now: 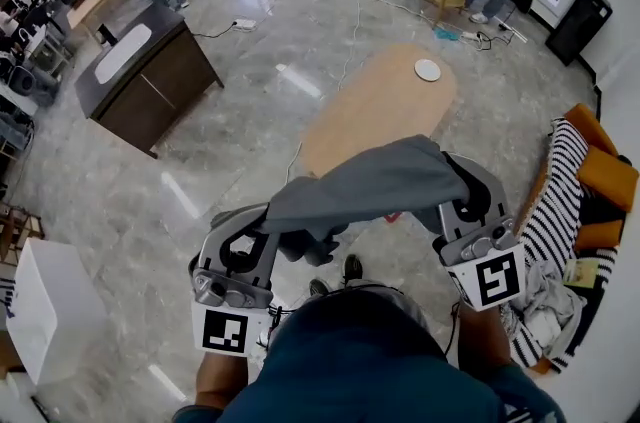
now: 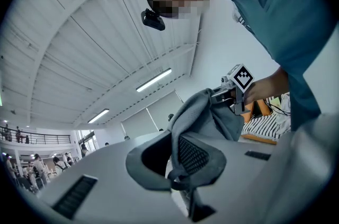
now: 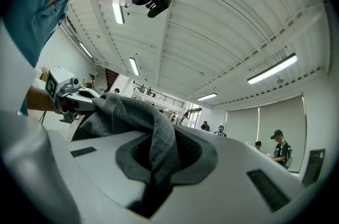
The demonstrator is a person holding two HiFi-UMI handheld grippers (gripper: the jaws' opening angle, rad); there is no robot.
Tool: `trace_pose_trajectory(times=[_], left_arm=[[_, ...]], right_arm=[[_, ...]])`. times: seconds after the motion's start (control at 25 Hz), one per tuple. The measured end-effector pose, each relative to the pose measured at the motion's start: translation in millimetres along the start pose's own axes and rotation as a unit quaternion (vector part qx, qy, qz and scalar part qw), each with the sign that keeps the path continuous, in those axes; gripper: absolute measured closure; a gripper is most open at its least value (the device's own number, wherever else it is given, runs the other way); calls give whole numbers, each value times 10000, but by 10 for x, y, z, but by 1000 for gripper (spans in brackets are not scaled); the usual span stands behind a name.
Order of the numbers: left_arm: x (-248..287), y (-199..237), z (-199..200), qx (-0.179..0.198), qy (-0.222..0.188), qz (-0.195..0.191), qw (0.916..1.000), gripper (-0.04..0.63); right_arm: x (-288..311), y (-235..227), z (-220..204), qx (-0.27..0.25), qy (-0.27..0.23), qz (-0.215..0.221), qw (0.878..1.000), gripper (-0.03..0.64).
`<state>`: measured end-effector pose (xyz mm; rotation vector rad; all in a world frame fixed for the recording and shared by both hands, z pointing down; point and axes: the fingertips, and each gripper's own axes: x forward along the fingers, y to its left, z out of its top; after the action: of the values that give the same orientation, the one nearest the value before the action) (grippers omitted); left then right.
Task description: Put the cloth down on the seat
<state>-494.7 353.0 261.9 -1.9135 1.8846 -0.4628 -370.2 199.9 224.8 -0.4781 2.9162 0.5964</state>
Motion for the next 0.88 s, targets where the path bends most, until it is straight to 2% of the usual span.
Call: trace_pose_trajectory(times=[0.48, 0.88], left_arm=[[-322, -248, 167, -35, -353, -322, 9989, 571], [-105, -665, 413, 12, -279, -289, 9992, 571]], right_arm=[[-555, 266, 230, -155, 226, -403, 9988, 575], [-938, -91, 204, -108, 140, -361, 9992, 577]])
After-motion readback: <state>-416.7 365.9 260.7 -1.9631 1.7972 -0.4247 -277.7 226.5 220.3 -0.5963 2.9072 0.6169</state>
